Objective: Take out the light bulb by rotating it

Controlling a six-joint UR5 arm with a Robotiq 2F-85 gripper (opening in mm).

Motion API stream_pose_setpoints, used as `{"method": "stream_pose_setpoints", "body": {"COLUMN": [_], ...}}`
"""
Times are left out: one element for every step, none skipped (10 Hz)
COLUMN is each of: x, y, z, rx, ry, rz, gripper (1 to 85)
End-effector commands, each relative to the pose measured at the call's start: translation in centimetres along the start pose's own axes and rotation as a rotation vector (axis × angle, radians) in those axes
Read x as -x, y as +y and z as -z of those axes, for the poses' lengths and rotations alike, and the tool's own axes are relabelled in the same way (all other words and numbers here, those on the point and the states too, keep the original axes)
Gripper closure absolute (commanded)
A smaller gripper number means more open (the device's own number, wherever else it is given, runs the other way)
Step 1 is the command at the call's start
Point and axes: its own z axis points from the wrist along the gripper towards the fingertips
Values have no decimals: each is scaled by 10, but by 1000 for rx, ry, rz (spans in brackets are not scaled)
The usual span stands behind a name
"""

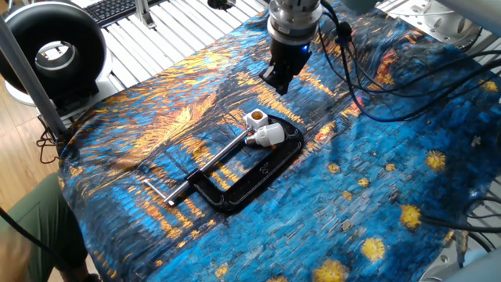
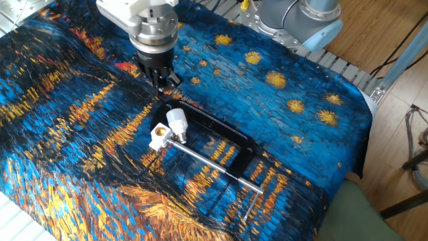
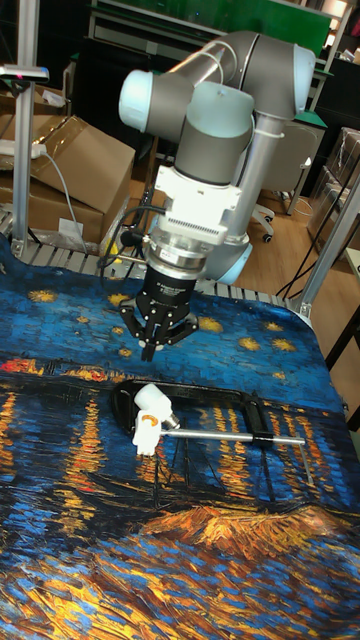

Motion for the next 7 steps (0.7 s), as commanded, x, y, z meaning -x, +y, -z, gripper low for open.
{"method": "stream_pose_setpoints", "body": {"x": [-1,-2,-4,-4,-4,-3,-3], "y": [-7,-10,-11,-12,-14,-16,-17], "z": [-10,-13,-15,-16,-18,-18,-20], "rx": [8,-6,-5,0,-1,-7,-9], "ry": [13,14,13,10,8,8,9], "rz": [-30,-24,-20,-8,4,17,26], "gripper": [767,803,827,833,843,847,847]}}
